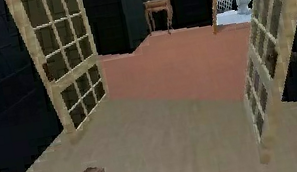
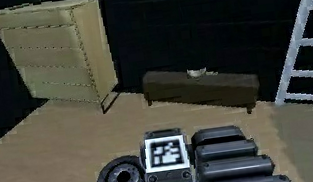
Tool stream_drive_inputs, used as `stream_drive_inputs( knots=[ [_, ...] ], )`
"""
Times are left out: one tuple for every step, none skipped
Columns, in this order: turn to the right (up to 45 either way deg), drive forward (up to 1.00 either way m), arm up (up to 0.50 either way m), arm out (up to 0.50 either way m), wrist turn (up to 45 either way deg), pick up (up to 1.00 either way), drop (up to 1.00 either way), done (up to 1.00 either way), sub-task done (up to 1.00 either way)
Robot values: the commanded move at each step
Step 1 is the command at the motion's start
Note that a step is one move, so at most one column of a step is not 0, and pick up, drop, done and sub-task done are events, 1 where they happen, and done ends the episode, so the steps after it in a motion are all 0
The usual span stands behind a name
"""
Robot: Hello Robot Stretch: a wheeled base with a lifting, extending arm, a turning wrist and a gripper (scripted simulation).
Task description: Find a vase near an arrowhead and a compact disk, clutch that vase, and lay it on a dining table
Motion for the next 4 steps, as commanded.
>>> stream_drive_inputs(
  knots=[
    [45.0, 0.00, 0.00, 0.00, 0.0, 0.00, 0.00, 0.00, 0.00],
    [45.0, 0.00, 0.00, 0.00, 0.0, 0.00, 0.00, 0.00, 0.00],
    [21.0, 0.00, 0.00, 0.00, 0.0, 0.00, 0.00, 0.00, 0.00],
    [0.0, 0.15, 0.00, 0.00, 0.0, 0.00, 0.00, 0.00, 0.00]
  ],
)
